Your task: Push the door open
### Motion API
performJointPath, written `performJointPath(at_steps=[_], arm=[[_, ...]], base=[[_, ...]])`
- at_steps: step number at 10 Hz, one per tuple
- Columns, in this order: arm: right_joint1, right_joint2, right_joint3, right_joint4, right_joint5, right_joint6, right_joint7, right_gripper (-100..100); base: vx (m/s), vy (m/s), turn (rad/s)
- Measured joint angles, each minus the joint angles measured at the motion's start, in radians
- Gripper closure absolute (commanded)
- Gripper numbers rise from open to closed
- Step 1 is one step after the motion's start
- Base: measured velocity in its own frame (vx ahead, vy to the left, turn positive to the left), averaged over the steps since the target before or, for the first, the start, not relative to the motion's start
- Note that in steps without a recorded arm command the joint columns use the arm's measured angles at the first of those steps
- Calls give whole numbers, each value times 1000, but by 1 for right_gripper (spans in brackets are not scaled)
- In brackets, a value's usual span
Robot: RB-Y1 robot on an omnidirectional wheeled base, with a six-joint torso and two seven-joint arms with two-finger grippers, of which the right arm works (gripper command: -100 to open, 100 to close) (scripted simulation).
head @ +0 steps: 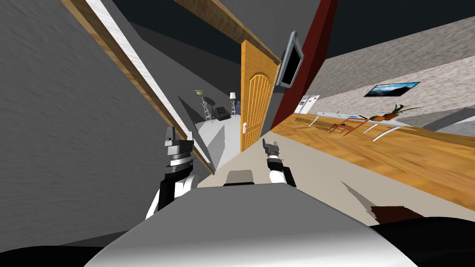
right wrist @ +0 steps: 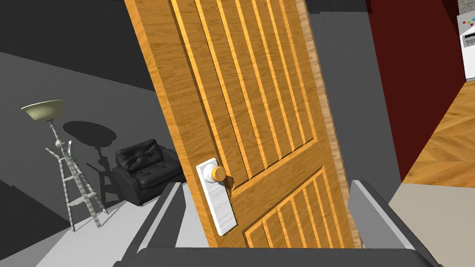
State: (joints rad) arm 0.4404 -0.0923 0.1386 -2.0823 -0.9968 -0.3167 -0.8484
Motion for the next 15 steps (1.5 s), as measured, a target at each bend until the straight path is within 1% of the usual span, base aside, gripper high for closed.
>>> performJointPath(at_steps=[2,3,4,5,6,7,9,10,11,12,13,14,15], arm=[[0,0,7,9,-56,17,-42,-100],[3,-4,9,11,-74,21,-60,-100],[1,-4,10,16,-100,28,-78,-100],[-2,-12,13,28,-130,33,-109,-100],[-4,-10,18,37,-159,42,-137,-100],[-4,-7,19,38,-182,51,-151,-100],[-3,-12,21,48,-243,70,-200,-100],[-6,-13,23,54,-263,75,-217,-100],[-7,-8,23,58,-295,85,-232,-100],[-10,-8,26,68,-328,97,-256,-100],[-7,-10,31,69,-344,100,-274,-100],[-8,-11,34,76,-372,105,-295,-100],[-11,-18,41,87,-399,108,-329,-100]], base=[[56,-46,57],[47,-42,29],[65,-57,91],[86,-66,92],[61,-47,21],[65,-42,44],[57,-57,59],[45,-39,43],[65,-57,77],[47,-50,37],[47,-46,48],[73,-60,93],[55,-47,33]])
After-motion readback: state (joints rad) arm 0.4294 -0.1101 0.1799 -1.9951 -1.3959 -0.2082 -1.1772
